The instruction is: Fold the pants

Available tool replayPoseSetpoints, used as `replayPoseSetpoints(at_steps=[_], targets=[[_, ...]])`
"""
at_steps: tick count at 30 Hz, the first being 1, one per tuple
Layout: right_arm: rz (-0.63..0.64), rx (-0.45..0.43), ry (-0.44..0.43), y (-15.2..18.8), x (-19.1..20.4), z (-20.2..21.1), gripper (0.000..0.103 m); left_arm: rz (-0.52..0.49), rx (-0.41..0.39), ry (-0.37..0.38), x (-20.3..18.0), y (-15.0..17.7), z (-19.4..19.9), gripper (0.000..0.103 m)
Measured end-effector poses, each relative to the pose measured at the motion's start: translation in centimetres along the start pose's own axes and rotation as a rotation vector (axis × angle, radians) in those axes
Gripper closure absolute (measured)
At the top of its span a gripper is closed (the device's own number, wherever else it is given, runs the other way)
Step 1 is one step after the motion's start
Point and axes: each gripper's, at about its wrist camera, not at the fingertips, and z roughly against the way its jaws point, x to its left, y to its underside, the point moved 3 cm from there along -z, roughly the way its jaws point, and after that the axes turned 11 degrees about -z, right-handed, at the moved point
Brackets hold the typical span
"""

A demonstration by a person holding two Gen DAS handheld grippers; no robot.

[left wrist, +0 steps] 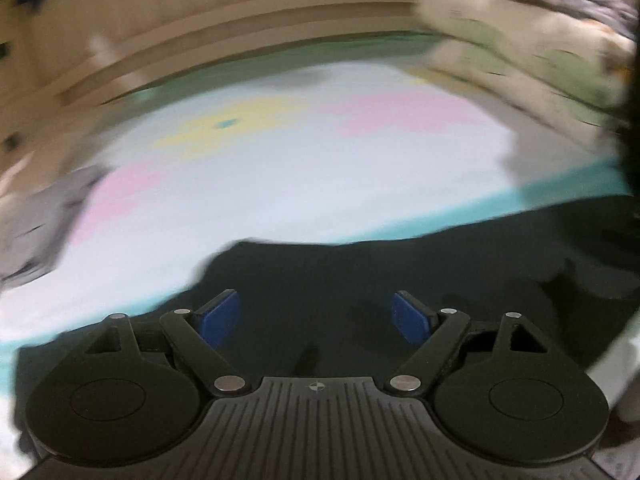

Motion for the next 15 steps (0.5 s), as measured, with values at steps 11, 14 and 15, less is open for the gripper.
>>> replayPoseSetpoints(at_steps=[11,14,15], targets=[[-0.176,-0.097,0.133,-1.5,-9.5,0.6,0.000,-0.036,0.088,0.251,-11.0,-3.3,-6.0,0.021],[-0.207,-0.075,0.088,-1.3,-10.9,-0.2,0.000,-0.059,0.120,0.254,-12.5,-3.0,-7.0,0.021],[-0.212,-0.071,0.071,-1.2,-11.3,-0.4,0.000,-0.068,0.141,0.254,-12.8,-2.8,-7.6,0.021]])
